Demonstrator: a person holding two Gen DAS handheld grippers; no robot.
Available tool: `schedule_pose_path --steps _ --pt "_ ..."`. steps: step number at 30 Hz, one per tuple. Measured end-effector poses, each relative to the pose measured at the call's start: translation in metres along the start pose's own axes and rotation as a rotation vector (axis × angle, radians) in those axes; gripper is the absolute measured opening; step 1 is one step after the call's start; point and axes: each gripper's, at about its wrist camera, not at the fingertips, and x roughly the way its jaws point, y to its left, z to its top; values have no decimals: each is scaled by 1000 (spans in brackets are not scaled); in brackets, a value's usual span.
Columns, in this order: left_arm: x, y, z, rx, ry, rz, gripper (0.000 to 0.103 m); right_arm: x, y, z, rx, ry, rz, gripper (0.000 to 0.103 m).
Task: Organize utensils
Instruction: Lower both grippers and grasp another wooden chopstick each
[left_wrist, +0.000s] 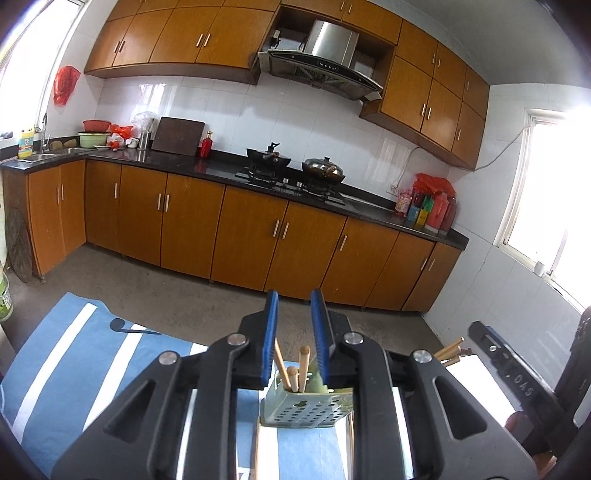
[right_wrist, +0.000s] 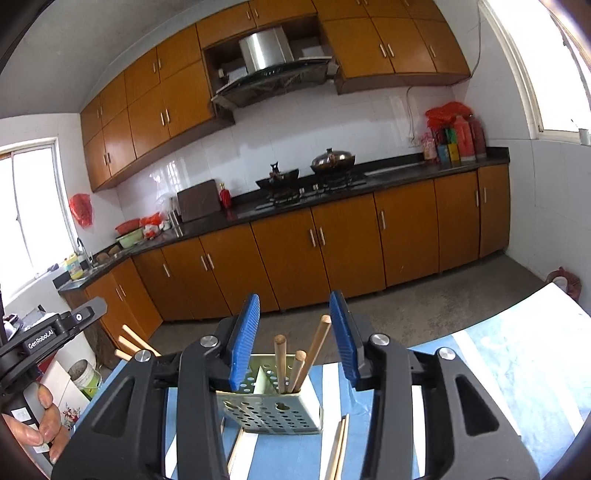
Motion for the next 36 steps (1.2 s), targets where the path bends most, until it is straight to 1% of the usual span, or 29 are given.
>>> schedule_pose_path --steps 4,7,9,13,15,17,19,20,23,28,31,36 --pt "-22 6 -4 7 6 11 20 -21 -11 -5 3 -3 -29 41" --pt "-39 16 -16 17 20 32 20 -33 -25 -19 17 30 -59 41" --pt "-48 26 -30 27 44 51 20 -38 -36 -33 25 68 -86 41" --pt "-55 51 -69 68 103 116 23 -34 -54 -73 33 187 -129 41" --pt "-50 64 -94 92 161 153 23 -26 -60 -100 38 270 -134 40" --pt "-43 75 -114 88 222 166 23 -19 -61 -124 47 345 -119 29" --pt "-34 85 -136 76 287 168 23 -9 -56 -152 57 435 -83 21" --pt "-30 89 -145 74 313 167 23 -6 -51 -164 55 469 -67 18" --pt "-21 94 -170 66 376 157 23 3 -38 -186 44 531 -39 18" --pt "-11 91 -194 54 435 139 23 13 -16 -209 13 585 -36 15" --pt "-10 87 -202 62 451 136 23 15 -14 -217 2 594 -50 15" --pt "-6 85 -204 55 470 131 23 17 -17 -222 -5 603 -67 15"
